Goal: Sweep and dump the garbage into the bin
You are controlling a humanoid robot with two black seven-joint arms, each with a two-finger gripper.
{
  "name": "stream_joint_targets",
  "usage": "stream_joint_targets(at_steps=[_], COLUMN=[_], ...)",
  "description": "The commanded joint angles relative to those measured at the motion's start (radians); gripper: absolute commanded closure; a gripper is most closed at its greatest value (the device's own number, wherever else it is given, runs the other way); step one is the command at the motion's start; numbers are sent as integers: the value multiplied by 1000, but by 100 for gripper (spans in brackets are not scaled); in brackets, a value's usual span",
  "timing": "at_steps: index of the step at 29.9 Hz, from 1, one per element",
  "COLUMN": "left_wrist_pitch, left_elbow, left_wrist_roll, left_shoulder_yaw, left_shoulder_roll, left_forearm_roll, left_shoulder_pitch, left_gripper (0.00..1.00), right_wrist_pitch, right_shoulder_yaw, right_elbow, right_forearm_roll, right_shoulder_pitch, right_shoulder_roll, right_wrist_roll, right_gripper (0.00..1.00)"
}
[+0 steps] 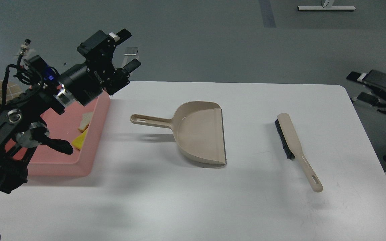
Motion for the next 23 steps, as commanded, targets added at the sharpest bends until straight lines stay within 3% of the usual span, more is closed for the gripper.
stream_joint_targets(at_steps=[1, 4, 7, 10, 11, 12, 14, 20, 23], left_wrist_pitch=[1, 6, 18, 53, 69, 75, 93, 116, 116], left_elbow=[147, 279, 417, 506, 542, 562, 646, 825, 859], left_wrist_roll=[-15, -29, -91, -141, -167, -184, -244, -253, -253], left_shoulder_yaw=[5, 19, 28, 59, 79, 91, 123, 151, 151], left_shoulder_roll=[-15, -66, -132, -178, -199, -209, -251, -357, -380], left_forearm_roll=[2, 10, 13, 12, 10, 7, 2, -4, -5], left_shoulder_pitch=[-124, -220, -302, -349, -367, -374, -397, -418, -417], left_gripper=[2, 2, 2, 2, 2, 2, 2, 2, 2], right_wrist_pitch=[-18, -69, -109, -144, -161, -164, -173, -172, -167], right_shoulder_yaw=[11, 11, 13, 13, 13, 13, 13, 58, 82], right_elbow=[-181, -332, -521, -650, -699, -721, -784, -804, -802], right_forearm_roll=[-6, -6, -4, -1, -1, -1, 3, 42, 105], right_shoulder_pitch=[161, 274, 402, 466, 483, 489, 497, 465, 434], right_shoulder_roll=[131, 260, 429, 553, 608, 637, 735, 887, 928], right_wrist_roll=[0, 5, 27, 107, 160, 184, 242, 319, 321], right_gripper=[0, 0, 0, 0, 0, 0, 0, 0, 0])
